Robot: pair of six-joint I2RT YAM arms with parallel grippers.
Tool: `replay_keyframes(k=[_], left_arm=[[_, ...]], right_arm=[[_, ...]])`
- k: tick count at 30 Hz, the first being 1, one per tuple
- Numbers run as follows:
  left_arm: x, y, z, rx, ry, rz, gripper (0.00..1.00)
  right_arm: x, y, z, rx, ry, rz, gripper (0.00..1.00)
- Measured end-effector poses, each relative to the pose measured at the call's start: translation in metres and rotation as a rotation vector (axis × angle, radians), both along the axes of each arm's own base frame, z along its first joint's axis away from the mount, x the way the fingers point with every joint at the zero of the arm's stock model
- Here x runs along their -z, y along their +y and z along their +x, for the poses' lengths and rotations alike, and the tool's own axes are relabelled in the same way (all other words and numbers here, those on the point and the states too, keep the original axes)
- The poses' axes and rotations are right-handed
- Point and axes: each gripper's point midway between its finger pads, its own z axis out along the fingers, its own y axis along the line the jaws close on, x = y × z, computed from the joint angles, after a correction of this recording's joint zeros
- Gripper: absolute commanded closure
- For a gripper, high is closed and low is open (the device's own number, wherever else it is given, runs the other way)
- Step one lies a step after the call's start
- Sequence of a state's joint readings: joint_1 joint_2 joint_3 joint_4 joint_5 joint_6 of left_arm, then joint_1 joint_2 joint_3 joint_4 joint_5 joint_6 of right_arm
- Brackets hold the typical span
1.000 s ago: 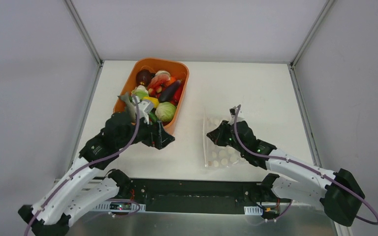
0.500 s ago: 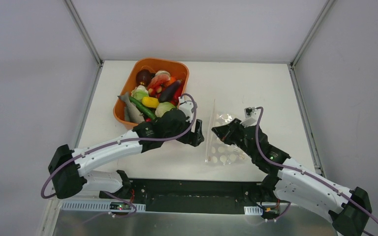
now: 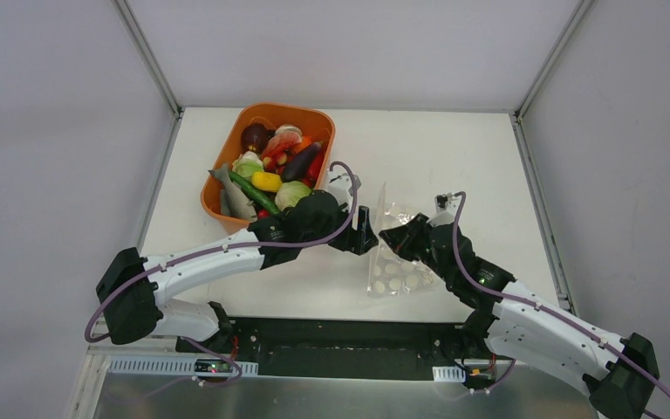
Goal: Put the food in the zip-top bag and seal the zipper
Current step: Open the zipper of the food storage bag.
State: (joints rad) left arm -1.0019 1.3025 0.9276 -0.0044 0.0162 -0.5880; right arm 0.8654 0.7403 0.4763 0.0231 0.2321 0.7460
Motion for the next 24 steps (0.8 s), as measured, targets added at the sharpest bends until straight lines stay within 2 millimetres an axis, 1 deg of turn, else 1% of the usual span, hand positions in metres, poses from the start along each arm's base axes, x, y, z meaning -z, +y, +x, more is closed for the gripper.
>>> replay_keyframes(k=[5, 7, 10, 12, 13, 16, 19, 24], left_arm=[[-0.003, 0.002, 0.001, -0.014, -0.009, 0.007, 0.35], [-0.007, 0.002, 0.000, -0.012, -0.008, 0.027, 0.39], [-0.018, -0.007, 0.000, 0.004, -0.023, 0.030, 0.41], [-0.020, -0.012, 0.000, 0.010, -0.028, 0.027, 0.43], [-0.018, -0.013, 0.001, 0.011, -0.026, 0.029, 0.44], [-0.005, -0.015, 0.001, 0.013, -0.006, 0.063, 0.45], [0.006, -0.010, 0.002, 0.003, 0.007, 0.106, 0.45], [0.003, -0.008, 0.003, -0.003, -0.002, 0.104, 0.45]], right_arm=[[0.004, -0.003, 0.001, 0.013, 0.010, -0.014, 1.00], [0.005, -0.004, 0.001, 0.018, 0.015, -0.017, 1.00], [0.007, -0.005, 0.001, 0.023, 0.020, -0.020, 1.00], [0.007, -0.005, 0.001, 0.025, 0.023, -0.019, 1.00], [0.007, -0.005, 0.001, 0.025, 0.023, -0.018, 1.00], [0.007, -0.005, 0.001, 0.026, 0.026, -0.016, 1.00], [0.008, -0.006, 0.001, 0.031, 0.035, -0.015, 1.00], [0.011, -0.006, 0.002, 0.036, 0.047, -0.018, 1.00]])
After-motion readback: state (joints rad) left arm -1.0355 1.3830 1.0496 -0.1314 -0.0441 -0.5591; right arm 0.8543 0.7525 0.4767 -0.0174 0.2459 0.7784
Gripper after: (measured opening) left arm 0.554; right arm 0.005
